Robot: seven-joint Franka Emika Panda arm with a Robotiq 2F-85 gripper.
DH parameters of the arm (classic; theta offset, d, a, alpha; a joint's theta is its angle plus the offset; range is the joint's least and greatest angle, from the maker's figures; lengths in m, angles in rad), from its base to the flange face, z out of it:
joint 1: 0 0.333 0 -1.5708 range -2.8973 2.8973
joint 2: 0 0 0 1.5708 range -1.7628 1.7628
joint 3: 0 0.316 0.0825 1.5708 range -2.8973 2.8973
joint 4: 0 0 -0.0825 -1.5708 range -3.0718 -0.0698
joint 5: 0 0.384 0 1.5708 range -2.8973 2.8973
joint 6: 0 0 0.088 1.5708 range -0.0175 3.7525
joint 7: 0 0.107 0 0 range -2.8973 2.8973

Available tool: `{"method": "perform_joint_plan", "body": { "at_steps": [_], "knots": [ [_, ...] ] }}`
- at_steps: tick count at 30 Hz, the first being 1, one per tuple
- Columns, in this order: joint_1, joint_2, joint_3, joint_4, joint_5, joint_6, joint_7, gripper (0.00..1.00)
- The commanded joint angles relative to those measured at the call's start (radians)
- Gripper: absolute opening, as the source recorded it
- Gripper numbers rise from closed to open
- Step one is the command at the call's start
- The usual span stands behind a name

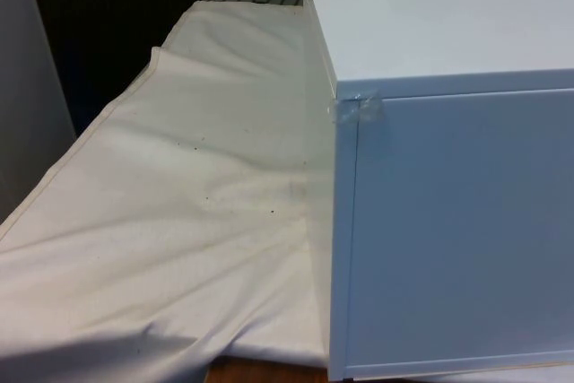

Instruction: Open the drawer, then close it.

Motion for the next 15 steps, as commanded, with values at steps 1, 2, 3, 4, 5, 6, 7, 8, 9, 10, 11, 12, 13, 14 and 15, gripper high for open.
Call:
{"method": "perform_joint_plan", "body": {
  "at_steps": [1,2,3,4,5,6,7,8,9,10,11,12,13,14,15],
  "knots": [
    [0.0,0.001,-0.001,0.004,-0.004,-0.001,0.001,0.0],
    [0.0,0.0,-0.001,0.003,-0.003,-0.001,0.001,0.0],
    [0.0,0.0,-0.001,0.003,-0.003,-0.001,0.001,0.0],
    [0.001,0.0,-0.001,0.002,-0.002,-0.001,0.001,0.0],
    [0.001,0.0,-0.001,0.002,-0.002,-0.001,0.001,0.0],
    [0.001,-0.002,-0.001,0.001,-0.003,-0.003,0.002,0.0],
    [0.002,-0.004,-0.001,-0.001,-0.004,-0.005,0.004,0.0],
    [0.003,-0.007,-0.001,-0.004,-0.006,-0.009,0.008,0.0],
    [0.002,-0.002,0.0,-0.003,0.0,-0.003,0.002,0.0],
    [0.004,-0.011,-0.001,-0.007,-0.008,-0.01,0.01,0.0],
    [0.005,-0.016,-0.001,-0.011,-0.01,-0.012,0.013,0.0],
    [0.006,-0.019,0.0,-0.014,-0.012,-0.013,0.015,0.0],
    [0.008,-0.029,0.0,-0.022,-0.015,-0.017,0.018,0.0],
    [0.01,-0.035,0.001,-0.026,-0.017,-0.019,0.02,0.0],
    [0.01,-0.035,0.001,-0.026,-0.017,-0.019,0.02,0.0]
  ]
}}
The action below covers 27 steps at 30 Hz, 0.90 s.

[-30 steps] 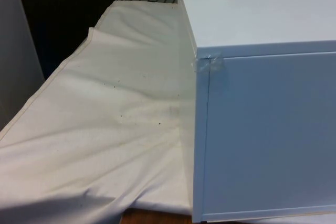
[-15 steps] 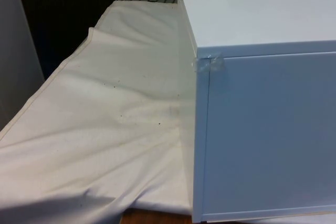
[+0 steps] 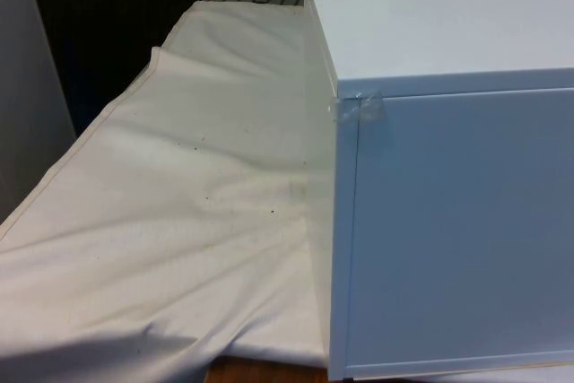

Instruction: Open the drawer, then close it.

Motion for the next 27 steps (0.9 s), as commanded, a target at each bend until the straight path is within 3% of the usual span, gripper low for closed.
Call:
{"method": "perform_joint_plan", "body": {
  "at_steps": [1,2,9,10,11,18,19,20,27],
  "knots": [
    [0.002,-0.017,0.0,-0.008,-0.019,-0.009,0.014,0.0],
    [0.001,-0.008,0.001,-0.007,0.0,-0.002,0.0,0.0],
    [0.008,-0.069,0.008,-0.05,-0.025,-0.019,0.021,0.0],
    [0.009,-0.063,0.008,-0.055,-0.001,-0.01,0.003,0.0],
    [0.009,-0.075,0.01,-0.055,-0.025,-0.02,0.022,0.0],
    [0.015,-0.126,0.021,-0.096,-0.026,-0.03,0.026,0.0],
    [0.016,-0.114,0.018,-0.096,-0.002,-0.02,0.007,0.0],
    [0.016,-0.132,0.023,-0.101,-0.026,-0.031,0.027,0.0],
    [0.019,-0.181,0.038,-0.142,-0.025,-0.039,0.032,0.0]
  ]
}}
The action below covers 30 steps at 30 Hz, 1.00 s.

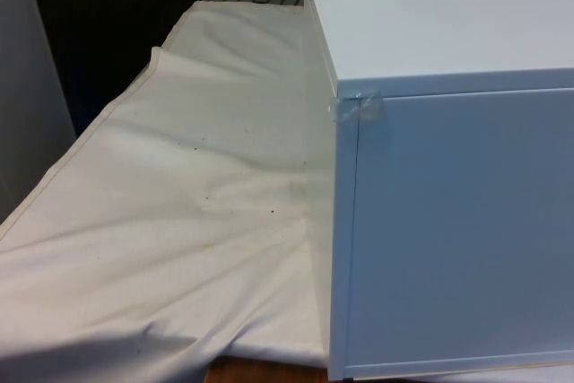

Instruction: Open the drawer, then close it.

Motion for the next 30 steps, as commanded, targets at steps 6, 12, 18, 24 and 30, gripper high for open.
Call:
{"method": "perform_joint_plan", "body": {
  "at_steps": [6,12,18,24,30],
  "knots": [
    [-0.001,-0.045,0.018,-0.028,-0.022,-0.017,0.025,0.0],
    [0.0,-0.076,0.037,-0.057,-0.021,-0.024,0.037,0.0],
    [-0.001,-0.11,0.061,-0.092,-0.021,-0.028,0.055,0.0],
    [-0.001,-0.14,0.081,-0.121,-0.02,-0.031,0.07,0.0],
    [-0.002,-0.177,0.106,-0.157,-0.019,-0.037,0.088,0.0]
  ]
}}
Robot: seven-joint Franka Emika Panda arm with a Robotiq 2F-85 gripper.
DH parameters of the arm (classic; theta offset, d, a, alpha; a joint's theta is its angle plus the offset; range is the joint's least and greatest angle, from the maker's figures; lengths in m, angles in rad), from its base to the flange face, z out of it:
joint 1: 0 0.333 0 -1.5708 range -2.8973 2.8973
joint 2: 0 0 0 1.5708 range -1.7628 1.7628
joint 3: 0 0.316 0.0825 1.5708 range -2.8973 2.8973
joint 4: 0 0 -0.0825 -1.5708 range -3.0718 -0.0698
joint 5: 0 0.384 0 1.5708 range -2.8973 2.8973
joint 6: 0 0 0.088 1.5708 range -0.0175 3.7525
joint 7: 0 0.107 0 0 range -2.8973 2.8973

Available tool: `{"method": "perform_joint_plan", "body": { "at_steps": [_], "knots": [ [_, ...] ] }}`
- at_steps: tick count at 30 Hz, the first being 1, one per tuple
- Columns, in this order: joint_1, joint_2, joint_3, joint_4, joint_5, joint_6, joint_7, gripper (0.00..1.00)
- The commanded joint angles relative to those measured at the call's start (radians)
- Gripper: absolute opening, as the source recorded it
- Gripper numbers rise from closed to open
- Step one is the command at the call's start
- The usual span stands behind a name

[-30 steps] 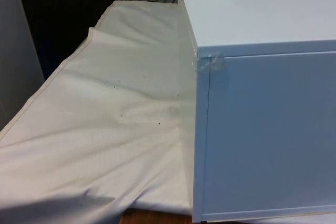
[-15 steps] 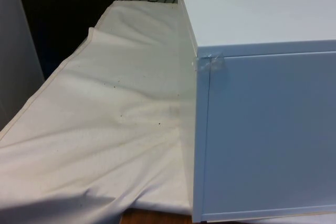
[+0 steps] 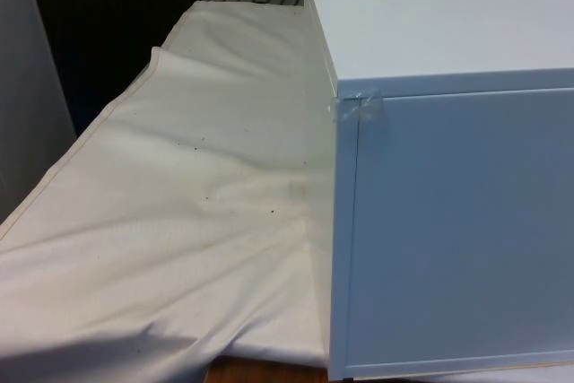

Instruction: Open the drawer, then close it.

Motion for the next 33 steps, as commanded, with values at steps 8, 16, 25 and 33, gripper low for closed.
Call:
{"method": "perform_joint_plan", "body": {
  "at_steps": [8,16,25,33],
  "knots": [
    [-0.005,-0.032,0.022,-0.026,-0.009,-0.009,0.02,0.0],
    [-0.001,-0.032,0.02,-0.03,0.0,-0.008,0.017,0.09],
    [0.0,-0.033,0.021,-0.029,0.0,-0.009,0.017,0.6],
    [0.0,-0.033,0.021,-0.03,0.0,-0.009,0.017,0.99]
  ]
}}
